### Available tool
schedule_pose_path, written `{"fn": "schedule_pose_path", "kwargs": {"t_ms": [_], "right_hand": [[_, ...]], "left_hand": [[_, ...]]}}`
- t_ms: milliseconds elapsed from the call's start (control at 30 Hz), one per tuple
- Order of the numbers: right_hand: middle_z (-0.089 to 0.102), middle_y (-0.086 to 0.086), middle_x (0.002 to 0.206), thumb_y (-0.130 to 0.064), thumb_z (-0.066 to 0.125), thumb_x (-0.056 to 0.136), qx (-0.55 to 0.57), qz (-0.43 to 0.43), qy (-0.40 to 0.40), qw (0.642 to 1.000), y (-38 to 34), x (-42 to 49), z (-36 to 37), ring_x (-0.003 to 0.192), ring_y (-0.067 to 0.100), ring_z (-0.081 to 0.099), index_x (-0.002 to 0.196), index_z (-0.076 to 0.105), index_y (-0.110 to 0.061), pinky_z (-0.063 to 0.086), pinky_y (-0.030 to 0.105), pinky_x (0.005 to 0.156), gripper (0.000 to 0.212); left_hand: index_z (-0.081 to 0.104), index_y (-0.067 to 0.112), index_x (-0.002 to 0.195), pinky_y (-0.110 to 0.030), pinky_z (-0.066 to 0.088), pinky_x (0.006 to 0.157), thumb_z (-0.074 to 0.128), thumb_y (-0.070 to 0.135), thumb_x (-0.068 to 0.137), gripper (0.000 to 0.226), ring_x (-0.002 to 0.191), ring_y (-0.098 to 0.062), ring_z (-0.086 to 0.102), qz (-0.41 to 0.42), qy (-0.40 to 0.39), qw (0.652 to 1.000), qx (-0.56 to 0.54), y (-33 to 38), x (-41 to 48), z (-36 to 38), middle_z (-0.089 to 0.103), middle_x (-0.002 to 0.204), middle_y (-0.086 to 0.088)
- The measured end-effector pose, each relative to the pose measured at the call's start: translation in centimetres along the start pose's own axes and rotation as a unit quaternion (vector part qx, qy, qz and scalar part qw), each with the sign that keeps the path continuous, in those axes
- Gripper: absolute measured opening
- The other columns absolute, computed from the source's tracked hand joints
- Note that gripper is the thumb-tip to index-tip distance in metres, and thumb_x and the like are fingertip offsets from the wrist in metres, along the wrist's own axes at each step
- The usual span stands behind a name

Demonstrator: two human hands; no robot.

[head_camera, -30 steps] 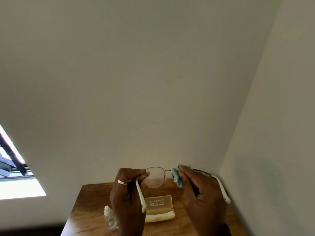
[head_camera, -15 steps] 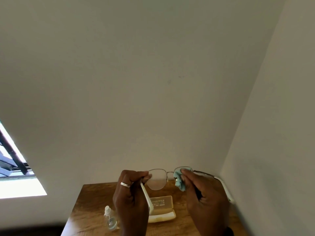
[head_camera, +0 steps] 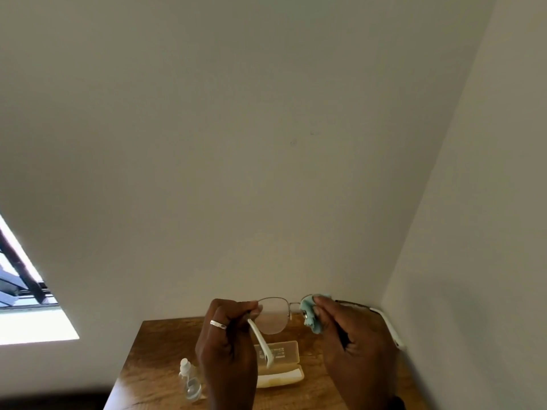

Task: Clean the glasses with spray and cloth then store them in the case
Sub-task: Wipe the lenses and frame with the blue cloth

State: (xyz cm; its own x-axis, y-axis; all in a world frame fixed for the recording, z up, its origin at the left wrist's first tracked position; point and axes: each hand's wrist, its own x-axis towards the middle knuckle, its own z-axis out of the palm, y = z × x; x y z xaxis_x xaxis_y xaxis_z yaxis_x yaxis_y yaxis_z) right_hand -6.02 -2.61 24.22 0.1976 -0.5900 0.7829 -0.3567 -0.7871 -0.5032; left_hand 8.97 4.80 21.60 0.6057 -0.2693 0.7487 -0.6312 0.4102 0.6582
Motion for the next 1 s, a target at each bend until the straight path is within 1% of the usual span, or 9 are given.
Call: {"fn": "schedule_pose_path", "kwargs": {"t_ms": [133, 300, 433, 567, 600, 667, 733, 833, 1000], "right_hand": [[0.075, -0.014, 0.092, -0.04, 0.059, 0.088, 0.031, 0.004, -0.051, 0.998, 0.3, -0.5, -0.5, 0.084, -0.008, 0.063, 0.098, 0.077, -0.024, 0.052, 0.01, 0.073, 0.026], [0.076, -0.01, 0.089, -0.042, 0.06, 0.082, -0.03, 0.035, -0.015, 0.999, 1.0, -1.3, -1.0, 0.073, 0.001, 0.067, 0.092, 0.08, -0.024, 0.049, 0.008, 0.072, 0.029], [0.077, -0.012, 0.087, -0.033, 0.068, 0.081, 0.067, 0.071, 0.029, 0.995, 0.2, -1.2, -1.2, 0.073, -0.002, 0.068, 0.092, 0.08, -0.017, 0.051, 0.006, 0.067, 0.023], [0.075, 0.001, 0.071, -0.016, 0.079, 0.076, 0.321, 0.28, 0.032, 0.904, -1.3, -2.2, 0.2, 0.052, 0.003, 0.064, 0.077, 0.079, -0.032, 0.048, 0.012, 0.048, 0.017], [0.074, 0.006, 0.068, -0.031, 0.083, 0.072, 0.356, 0.329, 0.018, 0.875, -1.4, -2.5, 0.7, 0.047, 0.004, 0.058, 0.077, 0.079, -0.034, 0.045, 0.014, 0.043, 0.007], [0.072, 0.009, 0.068, -0.067, 0.082, 0.05, 0.374, 0.357, 0.0, 0.856, -1.4, -2.7, 1.8, 0.047, 0.008, 0.055, 0.081, 0.078, -0.033, 0.042, 0.017, 0.041, 0.047], [0.074, 0.003, 0.075, -0.065, 0.079, 0.056, 0.356, 0.343, 0.013, 0.869, -1.6, -2.3, 2.6, 0.061, 0.008, 0.064, 0.083, 0.077, -0.034, 0.049, 0.019, 0.051, 0.041], [0.076, -0.007, 0.082, -0.032, 0.071, 0.071, 0.317, 0.332, 0.009, 0.888, -1.9, -1.6, 3.1, 0.079, 0.009, 0.069, 0.081, 0.077, -0.033, 0.055, 0.027, 0.068, 0.011], [0.068, -0.019, 0.087, -0.015, 0.073, 0.081, 0.203, 0.274, -0.052, 0.939, -2.1, -1.9, 3.1, 0.082, 0.006, 0.061, 0.091, 0.073, -0.035, 0.045, 0.011, 0.059, 0.023]], "left_hand": [[0.067, 0.026, 0.088, -0.04, 0.058, 0.064, 0.061, -0.012, 0.079, 0.039, 0.082, -0.017, 0.071, 0.005, -0.006, 0.999, 0.042, -0.9, -0.1, -0.5, 0.07, 0.086, -0.002], [0.068, 0.02, 0.088, -0.043, 0.058, 0.062, 0.062, -0.014, 0.079, 0.036, 0.081, -0.018, 0.07, 0.001, 0.003, 0.999, 0.051, -1.7, -0.7, -0.6, 0.069, 0.085, -0.003], [0.065, 0.016, 0.085, -0.036, 0.056, 0.063, 0.065, 0.0, 0.083, 0.016, 0.081, -0.012, 0.069, -0.028, -0.003, 0.997, 0.069, -1.4, -0.5, -0.1, 0.069, 0.085, 0.001], [0.065, 0.026, 0.088, -0.021, 0.056, 0.065, 0.074, 0.014, 0.083, 0.015, 0.083, -0.001, 0.067, -0.049, -0.033, 0.993, 0.1, -0.3, -0.3, 0.4, 0.069, 0.086, 0.012], [0.067, 0.026, 0.088, -0.017, 0.055, 0.064, 0.079, 0.015, 0.083, 0.017, 0.082, 0.001, 0.067, -0.053, -0.048, 0.991, 0.113, -0.1, -0.3, 0.6, 0.068, 0.085, 0.013], [0.072, 0.022, 0.085, -0.011, 0.053, 0.063, 0.083, 0.013, 0.079, 0.016, 0.078, 0.001, 0.067, -0.065, -0.084, 0.985, 0.134, 0.3, -0.7, 0.9, 0.067, 0.082, 0.013], [0.076, 0.017, 0.084, -0.013, 0.054, 0.062, 0.085, 0.009, 0.075, 0.015, 0.074, -0.001, 0.067, -0.066, -0.114, 0.98, 0.147, 0.6, -1.1, 1.3, 0.066, 0.081, 0.013], [0.078, 0.016, 0.087, -0.022, 0.056, 0.06, 0.087, 0.008, 0.072, 0.019, 0.073, -0.003, 0.065, -0.049, -0.149, 0.976, 0.15, 0.9, -1.6, 1.5, 0.064, 0.082, 0.013], [0.078, 0.015, 0.088, -0.013, 0.05, 0.055, 0.092, 0.005, 0.063, 0.03, 0.07, -0.004, 0.062, -0.029, -0.195, 0.962, 0.187, 1.1, -1.5, 1.4, 0.064, 0.082, 0.009]]}}
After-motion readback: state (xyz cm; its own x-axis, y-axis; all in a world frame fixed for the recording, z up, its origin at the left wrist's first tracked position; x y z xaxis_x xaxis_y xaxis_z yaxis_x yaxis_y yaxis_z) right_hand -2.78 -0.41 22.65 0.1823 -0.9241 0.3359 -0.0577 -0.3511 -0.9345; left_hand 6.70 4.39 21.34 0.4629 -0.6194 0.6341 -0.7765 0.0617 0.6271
